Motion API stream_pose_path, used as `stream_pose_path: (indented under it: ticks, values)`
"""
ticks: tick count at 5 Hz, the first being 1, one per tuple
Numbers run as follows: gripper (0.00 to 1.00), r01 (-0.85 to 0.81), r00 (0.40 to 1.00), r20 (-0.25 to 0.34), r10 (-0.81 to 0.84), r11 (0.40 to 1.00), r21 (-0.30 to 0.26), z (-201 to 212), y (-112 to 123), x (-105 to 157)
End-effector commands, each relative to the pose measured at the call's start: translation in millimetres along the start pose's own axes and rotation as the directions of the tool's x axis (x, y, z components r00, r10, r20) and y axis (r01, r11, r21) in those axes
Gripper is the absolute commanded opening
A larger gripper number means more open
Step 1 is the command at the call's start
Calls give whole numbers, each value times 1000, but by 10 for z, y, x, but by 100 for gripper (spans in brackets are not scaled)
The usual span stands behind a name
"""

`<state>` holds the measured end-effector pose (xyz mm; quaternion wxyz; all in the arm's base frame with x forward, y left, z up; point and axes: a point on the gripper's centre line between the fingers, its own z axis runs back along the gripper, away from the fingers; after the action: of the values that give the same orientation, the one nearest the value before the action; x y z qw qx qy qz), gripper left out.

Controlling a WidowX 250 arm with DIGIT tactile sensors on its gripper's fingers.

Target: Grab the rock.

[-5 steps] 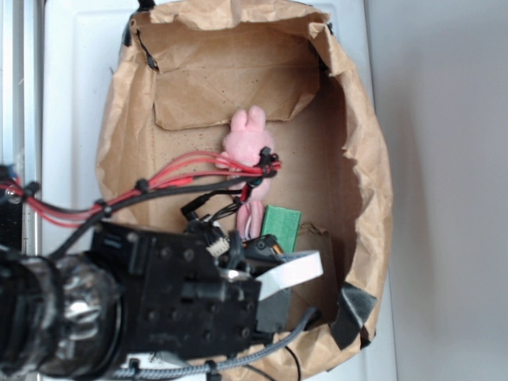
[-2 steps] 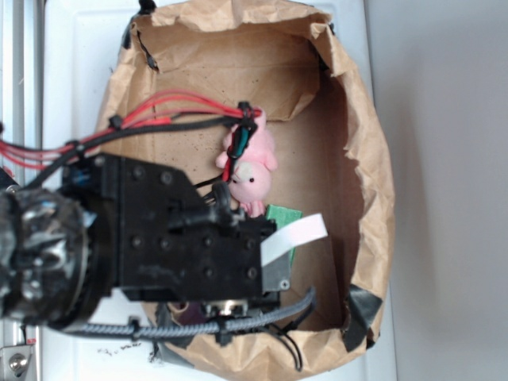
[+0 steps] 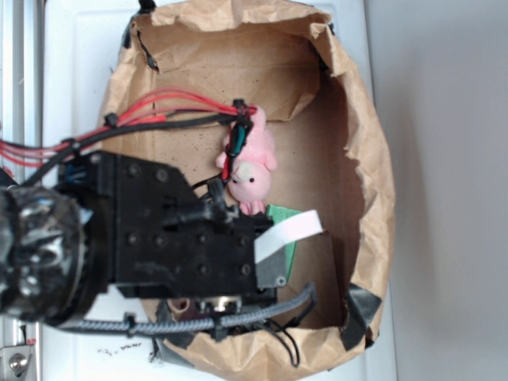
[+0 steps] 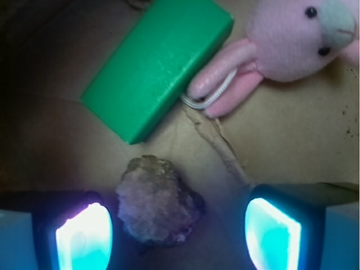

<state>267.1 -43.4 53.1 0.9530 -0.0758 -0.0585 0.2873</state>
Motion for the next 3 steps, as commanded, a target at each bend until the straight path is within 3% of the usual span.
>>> stream_pose_path:
  ticks: [1,2,3]
  values:
    - [100,24,999,27,-23,999,-29,-71,-78,-46]
    - [100,83,997,10,-83,993,-83,-185,-179,-83]
    - [100,97,995,-2,-97,995,-17,-242,-254,-146]
